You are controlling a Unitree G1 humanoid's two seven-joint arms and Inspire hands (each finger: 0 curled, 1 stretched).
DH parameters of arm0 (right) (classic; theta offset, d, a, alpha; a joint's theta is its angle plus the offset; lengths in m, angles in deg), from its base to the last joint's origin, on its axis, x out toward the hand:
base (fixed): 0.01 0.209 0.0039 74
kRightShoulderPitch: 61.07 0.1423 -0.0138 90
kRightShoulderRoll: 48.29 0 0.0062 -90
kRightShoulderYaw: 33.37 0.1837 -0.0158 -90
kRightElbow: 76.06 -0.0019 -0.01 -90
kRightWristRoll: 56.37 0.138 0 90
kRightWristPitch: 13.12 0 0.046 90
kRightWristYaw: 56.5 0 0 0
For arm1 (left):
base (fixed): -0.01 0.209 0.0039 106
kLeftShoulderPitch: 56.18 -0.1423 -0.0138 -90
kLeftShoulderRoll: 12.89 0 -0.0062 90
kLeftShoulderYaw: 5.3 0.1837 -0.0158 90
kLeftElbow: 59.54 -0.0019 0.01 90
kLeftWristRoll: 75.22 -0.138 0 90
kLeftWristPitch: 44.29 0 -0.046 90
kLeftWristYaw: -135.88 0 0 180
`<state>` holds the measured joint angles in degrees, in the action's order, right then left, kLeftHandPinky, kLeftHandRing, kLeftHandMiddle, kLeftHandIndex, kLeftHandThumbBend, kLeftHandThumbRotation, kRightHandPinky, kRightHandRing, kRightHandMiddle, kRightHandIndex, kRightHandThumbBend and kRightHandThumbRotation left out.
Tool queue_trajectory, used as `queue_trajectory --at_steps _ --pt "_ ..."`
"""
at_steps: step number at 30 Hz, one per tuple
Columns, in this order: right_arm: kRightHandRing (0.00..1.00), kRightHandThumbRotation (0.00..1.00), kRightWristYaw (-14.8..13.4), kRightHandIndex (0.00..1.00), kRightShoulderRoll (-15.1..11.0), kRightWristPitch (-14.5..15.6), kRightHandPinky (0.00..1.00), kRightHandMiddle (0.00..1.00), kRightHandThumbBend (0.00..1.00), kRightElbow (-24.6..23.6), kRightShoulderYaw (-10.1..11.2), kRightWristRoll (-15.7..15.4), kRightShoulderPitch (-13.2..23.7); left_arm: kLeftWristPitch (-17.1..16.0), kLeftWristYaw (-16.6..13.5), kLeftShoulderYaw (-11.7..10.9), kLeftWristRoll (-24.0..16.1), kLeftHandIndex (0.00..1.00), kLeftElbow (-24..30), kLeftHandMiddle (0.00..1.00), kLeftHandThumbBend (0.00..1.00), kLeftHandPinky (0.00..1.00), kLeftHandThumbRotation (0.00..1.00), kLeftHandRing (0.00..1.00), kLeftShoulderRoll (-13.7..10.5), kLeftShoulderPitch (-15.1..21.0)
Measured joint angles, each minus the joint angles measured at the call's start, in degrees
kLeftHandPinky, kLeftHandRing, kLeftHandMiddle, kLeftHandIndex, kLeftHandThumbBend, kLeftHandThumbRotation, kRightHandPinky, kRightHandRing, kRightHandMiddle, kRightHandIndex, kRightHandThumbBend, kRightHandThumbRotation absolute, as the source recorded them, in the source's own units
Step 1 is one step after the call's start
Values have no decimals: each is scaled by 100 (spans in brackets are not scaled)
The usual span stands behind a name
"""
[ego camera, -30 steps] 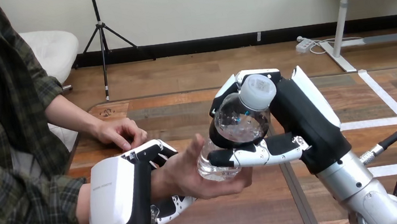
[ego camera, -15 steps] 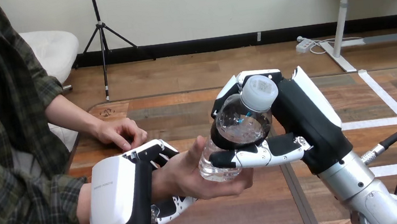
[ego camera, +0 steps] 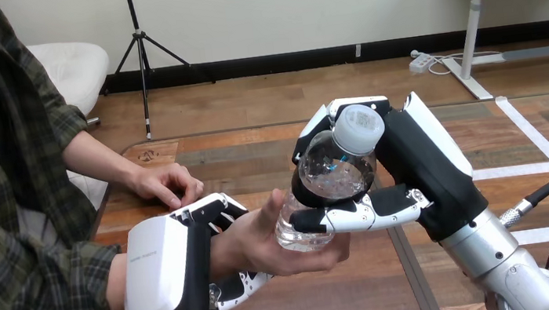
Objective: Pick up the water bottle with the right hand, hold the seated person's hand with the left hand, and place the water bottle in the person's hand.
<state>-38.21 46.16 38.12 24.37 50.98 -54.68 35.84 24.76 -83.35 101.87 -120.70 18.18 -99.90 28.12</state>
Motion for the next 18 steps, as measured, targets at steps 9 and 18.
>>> queue_trajectory --at_steps 9,18 --pt "32 0 28 42 2 1 28 37 73 0 0 24 0 0 -8 0 0 42 -3 37 73 23 0 30 0 0" --pt "32 0 81 42 5 1 28 37 73 0 0 51 0 0 -9 -1 1 42 -3 37 74 24 0 30 0 -1"
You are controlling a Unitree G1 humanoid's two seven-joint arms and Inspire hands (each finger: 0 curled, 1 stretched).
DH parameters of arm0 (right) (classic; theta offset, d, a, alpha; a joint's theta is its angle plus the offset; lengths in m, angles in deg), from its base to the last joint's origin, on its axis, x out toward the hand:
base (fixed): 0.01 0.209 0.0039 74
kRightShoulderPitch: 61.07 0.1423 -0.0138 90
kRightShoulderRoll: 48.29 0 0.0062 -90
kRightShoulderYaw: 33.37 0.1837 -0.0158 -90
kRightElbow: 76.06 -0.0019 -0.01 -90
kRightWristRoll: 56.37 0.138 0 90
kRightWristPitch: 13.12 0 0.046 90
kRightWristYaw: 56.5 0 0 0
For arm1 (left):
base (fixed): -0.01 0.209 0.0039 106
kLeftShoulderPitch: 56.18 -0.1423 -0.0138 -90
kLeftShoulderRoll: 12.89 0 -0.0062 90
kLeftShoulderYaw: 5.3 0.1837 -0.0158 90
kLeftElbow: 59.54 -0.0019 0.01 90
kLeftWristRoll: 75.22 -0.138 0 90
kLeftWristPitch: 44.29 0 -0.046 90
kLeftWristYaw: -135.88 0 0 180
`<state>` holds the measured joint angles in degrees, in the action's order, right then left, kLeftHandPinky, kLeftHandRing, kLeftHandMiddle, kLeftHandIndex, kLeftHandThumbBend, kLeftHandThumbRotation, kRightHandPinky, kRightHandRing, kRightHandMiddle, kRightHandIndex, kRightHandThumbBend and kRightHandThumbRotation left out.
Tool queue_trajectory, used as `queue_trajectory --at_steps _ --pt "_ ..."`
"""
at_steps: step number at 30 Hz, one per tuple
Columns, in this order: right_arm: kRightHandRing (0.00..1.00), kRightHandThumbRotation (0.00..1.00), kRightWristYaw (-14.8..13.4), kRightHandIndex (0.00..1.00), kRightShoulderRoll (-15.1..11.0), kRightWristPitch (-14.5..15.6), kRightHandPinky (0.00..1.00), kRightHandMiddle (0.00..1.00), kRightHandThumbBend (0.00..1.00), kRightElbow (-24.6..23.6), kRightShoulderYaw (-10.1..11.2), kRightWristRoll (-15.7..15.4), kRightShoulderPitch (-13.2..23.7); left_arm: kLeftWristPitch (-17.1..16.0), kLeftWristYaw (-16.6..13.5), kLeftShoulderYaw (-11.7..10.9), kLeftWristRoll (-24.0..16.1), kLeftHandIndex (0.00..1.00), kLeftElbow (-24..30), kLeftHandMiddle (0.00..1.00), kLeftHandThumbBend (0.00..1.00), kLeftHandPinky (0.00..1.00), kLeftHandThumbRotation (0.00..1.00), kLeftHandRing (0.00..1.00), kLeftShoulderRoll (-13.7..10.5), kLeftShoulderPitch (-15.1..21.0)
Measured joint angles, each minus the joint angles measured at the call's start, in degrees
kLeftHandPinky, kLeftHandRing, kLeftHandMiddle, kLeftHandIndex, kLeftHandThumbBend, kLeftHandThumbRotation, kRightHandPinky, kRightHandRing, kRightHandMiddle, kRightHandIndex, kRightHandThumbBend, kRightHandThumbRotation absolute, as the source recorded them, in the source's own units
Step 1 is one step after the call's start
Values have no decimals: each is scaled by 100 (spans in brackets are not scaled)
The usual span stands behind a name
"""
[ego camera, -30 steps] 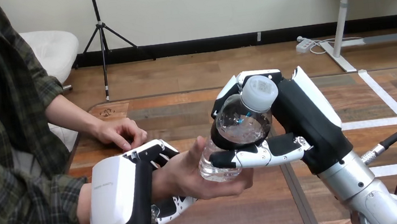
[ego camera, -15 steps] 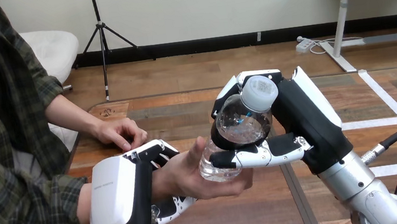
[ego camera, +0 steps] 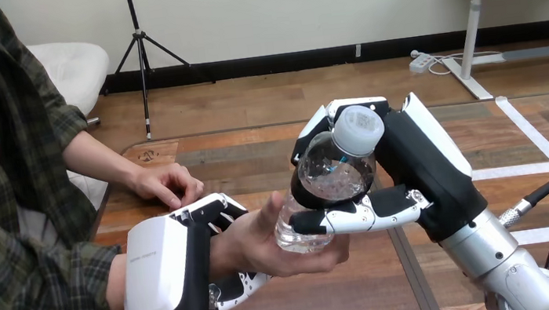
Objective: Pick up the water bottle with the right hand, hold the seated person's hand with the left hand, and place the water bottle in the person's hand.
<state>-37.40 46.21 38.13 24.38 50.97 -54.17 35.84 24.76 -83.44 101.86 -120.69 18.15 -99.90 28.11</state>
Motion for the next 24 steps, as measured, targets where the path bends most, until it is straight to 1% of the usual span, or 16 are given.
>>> queue_trajectory --at_steps 19,20,22,24 --pt "33 0 -13 43 11 -3 29 38 71 3 1 -1 3 0 -57 3 -4 42 -4 37 75 24 0 30 0 -1" --pt "35 0 -13 45 12 -5 31 41 72 4 1 -1 3 0 -58 3 -4 42 -4 37 75 24 0 30 0 -1" --pt "37 0 -11 46 14 -11 33 43 72 8 1 3 3 0 -63 3 -4 42 -4 37 75 24 0 30 0 -1" --pt "41 0 0 49 16 -15 36 47 73 12 1 16 4 0 -67 2 -4 42 -4 37 75 24 0 30 0 -1"
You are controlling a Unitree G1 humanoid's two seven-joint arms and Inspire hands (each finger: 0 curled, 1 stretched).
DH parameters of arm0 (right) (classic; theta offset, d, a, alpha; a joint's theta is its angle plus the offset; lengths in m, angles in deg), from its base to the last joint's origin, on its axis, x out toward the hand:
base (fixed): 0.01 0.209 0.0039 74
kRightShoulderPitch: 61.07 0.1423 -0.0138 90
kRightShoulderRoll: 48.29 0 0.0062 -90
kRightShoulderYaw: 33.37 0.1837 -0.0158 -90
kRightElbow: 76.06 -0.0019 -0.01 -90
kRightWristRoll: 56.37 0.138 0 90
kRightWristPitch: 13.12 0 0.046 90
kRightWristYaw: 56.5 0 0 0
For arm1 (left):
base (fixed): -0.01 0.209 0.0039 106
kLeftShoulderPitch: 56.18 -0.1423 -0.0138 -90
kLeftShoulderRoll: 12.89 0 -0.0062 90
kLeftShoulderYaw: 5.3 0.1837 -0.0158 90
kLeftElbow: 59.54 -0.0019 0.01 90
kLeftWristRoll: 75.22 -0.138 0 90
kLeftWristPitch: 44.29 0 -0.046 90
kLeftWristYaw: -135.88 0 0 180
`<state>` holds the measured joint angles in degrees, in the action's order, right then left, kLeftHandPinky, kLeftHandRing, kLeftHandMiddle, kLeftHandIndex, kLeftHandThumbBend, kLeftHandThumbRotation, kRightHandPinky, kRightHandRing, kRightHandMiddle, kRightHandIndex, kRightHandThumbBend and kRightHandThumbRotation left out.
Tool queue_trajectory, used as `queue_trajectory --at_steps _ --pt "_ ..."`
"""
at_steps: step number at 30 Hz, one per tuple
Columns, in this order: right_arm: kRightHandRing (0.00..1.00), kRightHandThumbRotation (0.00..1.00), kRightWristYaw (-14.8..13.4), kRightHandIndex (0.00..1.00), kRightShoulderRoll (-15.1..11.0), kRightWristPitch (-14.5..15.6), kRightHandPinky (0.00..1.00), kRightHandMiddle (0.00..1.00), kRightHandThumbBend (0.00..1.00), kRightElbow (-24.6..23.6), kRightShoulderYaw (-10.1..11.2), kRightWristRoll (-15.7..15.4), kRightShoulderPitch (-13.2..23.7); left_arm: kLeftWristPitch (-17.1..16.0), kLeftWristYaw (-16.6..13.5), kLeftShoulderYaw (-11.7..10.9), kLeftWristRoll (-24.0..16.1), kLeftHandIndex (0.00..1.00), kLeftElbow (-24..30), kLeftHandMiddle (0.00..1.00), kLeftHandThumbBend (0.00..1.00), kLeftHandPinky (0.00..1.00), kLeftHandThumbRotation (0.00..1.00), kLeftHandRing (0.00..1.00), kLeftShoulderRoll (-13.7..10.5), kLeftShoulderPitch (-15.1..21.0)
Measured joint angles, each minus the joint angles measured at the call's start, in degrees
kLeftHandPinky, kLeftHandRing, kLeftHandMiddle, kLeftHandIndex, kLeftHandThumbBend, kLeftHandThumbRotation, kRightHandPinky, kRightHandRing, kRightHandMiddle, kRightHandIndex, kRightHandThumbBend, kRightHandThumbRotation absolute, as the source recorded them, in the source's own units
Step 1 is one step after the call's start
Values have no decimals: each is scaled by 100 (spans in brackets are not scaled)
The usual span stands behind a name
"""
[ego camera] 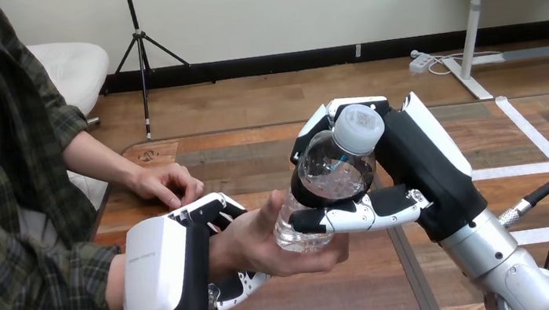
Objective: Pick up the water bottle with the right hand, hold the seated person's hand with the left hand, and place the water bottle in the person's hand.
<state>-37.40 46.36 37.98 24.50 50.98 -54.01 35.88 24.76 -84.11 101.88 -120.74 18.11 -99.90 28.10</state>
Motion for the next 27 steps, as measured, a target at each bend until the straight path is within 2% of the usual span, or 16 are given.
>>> queue_trajectory --at_steps 1,4,6,10,13,15,16,20,23,27 --pt "43 0 6 50 0 -1 37 49 73 1 0 2 0 0 -2 0 0 42 0 37 75 24 0 30 0 0" --pt "57 0 48 63 -7 -1 47 65 76 2 0 30 0 0 -9 -1 1 42 0 38 75 24 0 31 0 0" --pt "72 0 103 76 -22 2 60 79 79 1 1 49 0 0 -15 -2 2 42 -1 38 75 24 0 31 0 0" --pt "85 3 174 88 -64 21 74 91 82 -8 13 47 1 0 -13 -9 10 44 -2 40 75 26 0 33 -1 -3" --pt "93 6 210 94 -116 48 82 95 85 -21 17 20 1 31 87 -22 15 50 14 47 76 31 0 40 -3 -8" --pt "96 9 226 97 -161 66 89 98 87 -32 16 3 2 97 242 -25 19 62 55 61 77 41 4 53 -16 -14" --pt "97 10 240 97 -185 76 90 98 87 -37 11 -7 1 137 337 -27 20 65 88 65 77 43 5 56 -28 -19" --pt "99 12 306 99 -258 120 95 99 88 -43 -10 -29 1 241 804 -31 43 83 249 84 81 65 13 78 -120 -25" --pt "100 14 328 100 -265 142 98 100 88 -43 -14 -29 1 232 1116 -26 80 93 339 93 85 85 21 91 -222 -25" --pt "100 15 339 100 -259 141 99 100 88 -44 -20 -29 1 133 1484 3 146 97 394 97 90 94 27 96 -360 -22"
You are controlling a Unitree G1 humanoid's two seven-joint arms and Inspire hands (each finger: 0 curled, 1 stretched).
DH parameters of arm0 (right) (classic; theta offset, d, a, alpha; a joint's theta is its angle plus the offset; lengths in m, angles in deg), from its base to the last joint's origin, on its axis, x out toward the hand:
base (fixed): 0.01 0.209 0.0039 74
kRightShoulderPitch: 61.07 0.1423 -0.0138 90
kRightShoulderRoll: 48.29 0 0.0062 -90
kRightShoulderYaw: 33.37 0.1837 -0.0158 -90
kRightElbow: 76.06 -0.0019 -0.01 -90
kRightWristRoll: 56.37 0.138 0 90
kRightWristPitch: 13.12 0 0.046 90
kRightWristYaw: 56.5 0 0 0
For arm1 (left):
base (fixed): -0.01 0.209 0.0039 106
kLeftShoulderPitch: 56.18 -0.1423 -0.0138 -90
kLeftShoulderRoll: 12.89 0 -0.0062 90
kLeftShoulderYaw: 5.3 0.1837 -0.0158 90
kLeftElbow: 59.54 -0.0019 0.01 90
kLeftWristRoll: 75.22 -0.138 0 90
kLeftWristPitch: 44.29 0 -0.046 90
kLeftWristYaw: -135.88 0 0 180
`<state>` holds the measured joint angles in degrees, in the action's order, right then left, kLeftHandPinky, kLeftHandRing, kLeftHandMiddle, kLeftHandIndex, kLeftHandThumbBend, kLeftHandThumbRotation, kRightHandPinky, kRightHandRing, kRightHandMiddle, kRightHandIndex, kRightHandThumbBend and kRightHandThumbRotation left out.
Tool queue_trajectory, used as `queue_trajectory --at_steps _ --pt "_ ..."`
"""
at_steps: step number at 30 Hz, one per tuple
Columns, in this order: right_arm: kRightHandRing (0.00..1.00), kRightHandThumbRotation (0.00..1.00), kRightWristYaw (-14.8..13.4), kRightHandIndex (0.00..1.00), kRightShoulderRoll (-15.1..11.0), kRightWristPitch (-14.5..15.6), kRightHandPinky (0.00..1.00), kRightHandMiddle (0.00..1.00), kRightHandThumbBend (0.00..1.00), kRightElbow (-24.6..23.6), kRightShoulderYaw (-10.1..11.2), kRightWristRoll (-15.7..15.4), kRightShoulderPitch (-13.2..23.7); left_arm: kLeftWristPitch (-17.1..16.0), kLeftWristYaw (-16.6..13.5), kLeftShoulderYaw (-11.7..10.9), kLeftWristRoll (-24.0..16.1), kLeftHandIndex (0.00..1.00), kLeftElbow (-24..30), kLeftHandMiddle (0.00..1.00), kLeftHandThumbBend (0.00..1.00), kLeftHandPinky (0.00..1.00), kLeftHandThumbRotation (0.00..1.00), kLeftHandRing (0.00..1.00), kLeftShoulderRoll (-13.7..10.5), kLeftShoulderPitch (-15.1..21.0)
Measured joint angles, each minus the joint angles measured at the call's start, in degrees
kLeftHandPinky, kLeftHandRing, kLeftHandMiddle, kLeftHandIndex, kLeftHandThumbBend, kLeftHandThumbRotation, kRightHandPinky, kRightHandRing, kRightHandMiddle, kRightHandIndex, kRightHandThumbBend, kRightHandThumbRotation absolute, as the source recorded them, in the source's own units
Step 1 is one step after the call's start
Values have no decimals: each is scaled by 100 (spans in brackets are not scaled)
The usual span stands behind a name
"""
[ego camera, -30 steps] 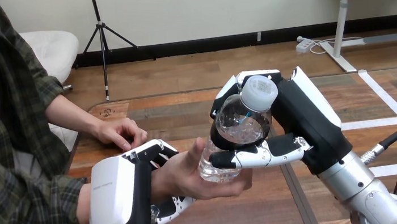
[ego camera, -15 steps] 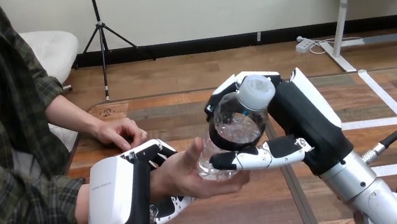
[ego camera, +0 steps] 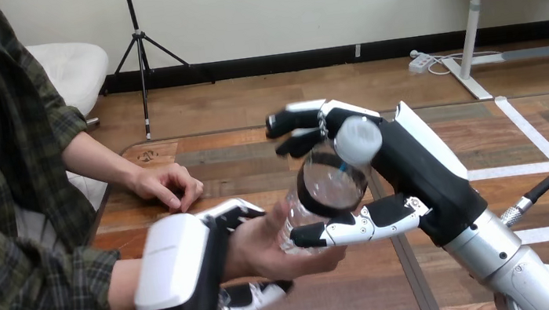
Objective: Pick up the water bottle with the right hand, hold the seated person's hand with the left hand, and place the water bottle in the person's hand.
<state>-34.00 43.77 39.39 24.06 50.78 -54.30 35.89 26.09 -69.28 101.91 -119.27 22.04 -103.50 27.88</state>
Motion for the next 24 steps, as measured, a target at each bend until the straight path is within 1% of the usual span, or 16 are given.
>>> queue_trajectory --at_steps 3,6,13,14,20,24 --pt "100 16 24 100 0 0 100 100 88 0 -1 1 0 -122 170 15 100 99 -1 99 93 97 30 98 -70 -1" --pt "100 17 50 100 0 -1 100 100 88 0 -2 2 0 -252 255 29 160 99 -9 99 97 99 35 99 -108 -5" --pt "100 18 89 100 4 -1 100 100 88 -1 -6 23 0 -697 385 98 388 100 -56 100 100 100 41 100 -128 -4" --pt "100 17 90 100 5 -1 100 100 88 -1 -7 28 0 -760 419 102 438 100 -63 100 100 100 43 100 -129 -4" --pt "100 16 90 100 24 -1 100 100 88 -1 -8 74 -1 -1119 833 124 928 100 -77 100 100 100 48 100 -116 -1" --pt "100 15 90 100 28 -1 100 100 88 -1 -9 146 -3 -1338 1229 126 1426 100 -108 100 100 100 51 100 -123 4"
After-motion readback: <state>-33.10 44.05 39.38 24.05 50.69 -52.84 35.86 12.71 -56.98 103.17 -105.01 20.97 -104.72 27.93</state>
